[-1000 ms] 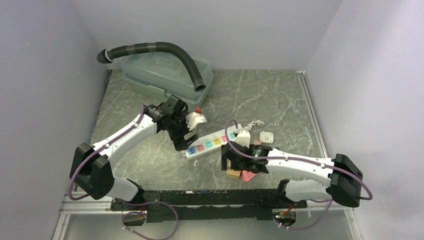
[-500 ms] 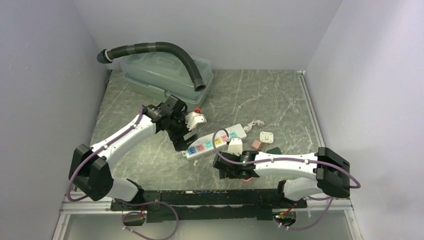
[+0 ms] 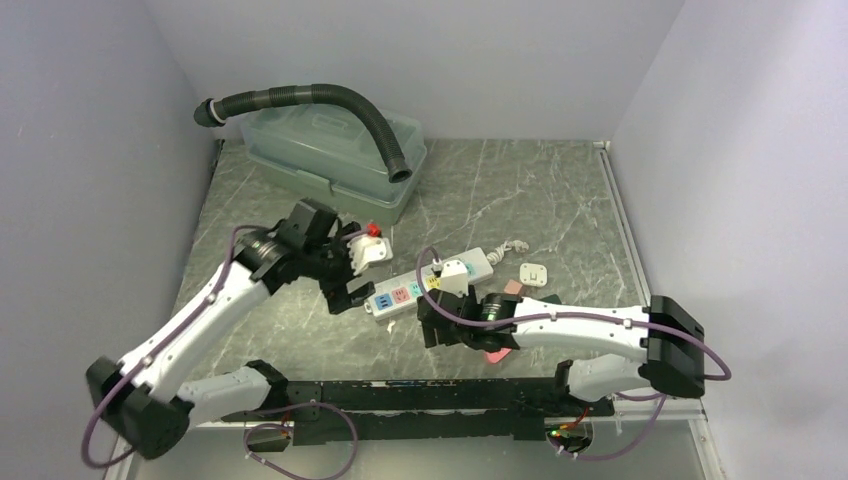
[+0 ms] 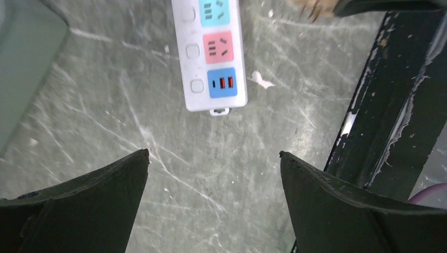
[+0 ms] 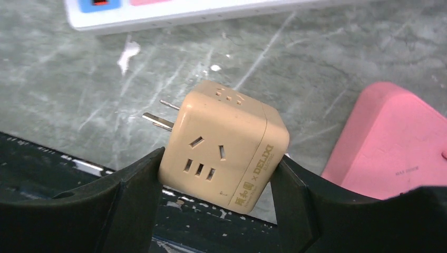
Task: Insert the plug
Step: Pick up the plug from the corner of the board.
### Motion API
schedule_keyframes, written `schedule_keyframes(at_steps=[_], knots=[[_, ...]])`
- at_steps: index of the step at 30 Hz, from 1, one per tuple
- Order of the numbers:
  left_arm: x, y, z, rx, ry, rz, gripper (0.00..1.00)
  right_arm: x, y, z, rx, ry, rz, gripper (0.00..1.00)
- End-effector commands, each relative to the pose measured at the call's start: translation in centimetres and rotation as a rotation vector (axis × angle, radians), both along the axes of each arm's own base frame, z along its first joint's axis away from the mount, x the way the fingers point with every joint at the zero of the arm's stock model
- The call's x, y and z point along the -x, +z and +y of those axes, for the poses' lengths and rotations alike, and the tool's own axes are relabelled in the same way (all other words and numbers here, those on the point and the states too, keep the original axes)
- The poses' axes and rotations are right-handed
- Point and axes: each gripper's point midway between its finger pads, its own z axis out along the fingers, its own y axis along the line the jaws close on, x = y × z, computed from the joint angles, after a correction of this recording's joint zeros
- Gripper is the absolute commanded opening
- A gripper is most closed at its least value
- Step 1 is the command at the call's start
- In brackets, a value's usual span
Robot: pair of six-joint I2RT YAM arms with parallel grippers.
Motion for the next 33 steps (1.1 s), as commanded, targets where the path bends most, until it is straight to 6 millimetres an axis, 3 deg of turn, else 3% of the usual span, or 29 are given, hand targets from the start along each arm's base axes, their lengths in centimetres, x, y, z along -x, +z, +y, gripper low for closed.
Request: schedule_keyframes(at_steps=[1,6,12,15,21,28,33], knots=[[2.4,3.3,-1.3,0.181,-0.168,-0.140,1.00,-0.7,5.4,3.5,-0.183,0.131,-0.107,0.42],[4.7,5.6,-2.1,0.303,-0.331,-0.258,1.00,0.2,10.4,6.2,-0.353,0.313,-0.160,0.42],[4.7,7.8,-1.8,0.311,-0.438,-0.477,1.00,0.8,15.4,7.0,-0.435,0.419,-0.191,0.41],[5.2,8.8,-1.9,0.346,-0.453,-0.516,1.00,0.1,16.6,6.9,-0.427,0.398,-0.218,0.42],[7.3,8.3,-2.8,0.423,-0.420,-0.275,1.00,-1.0,18.9,8.9,-0.493,0.380,-0.248,0.43],[5.6,9.0,-3.1,0.456,-0.331,-0.338,1.00,-1.4,21.2,11.3,-0.605,0.369,-0.259,0.44],[5.0,9.0,-3.3,0.456,-0.300,-0.323,1.00,-1.6,21.3,12.1,-0.626,0.364,-0.252,0.43]])
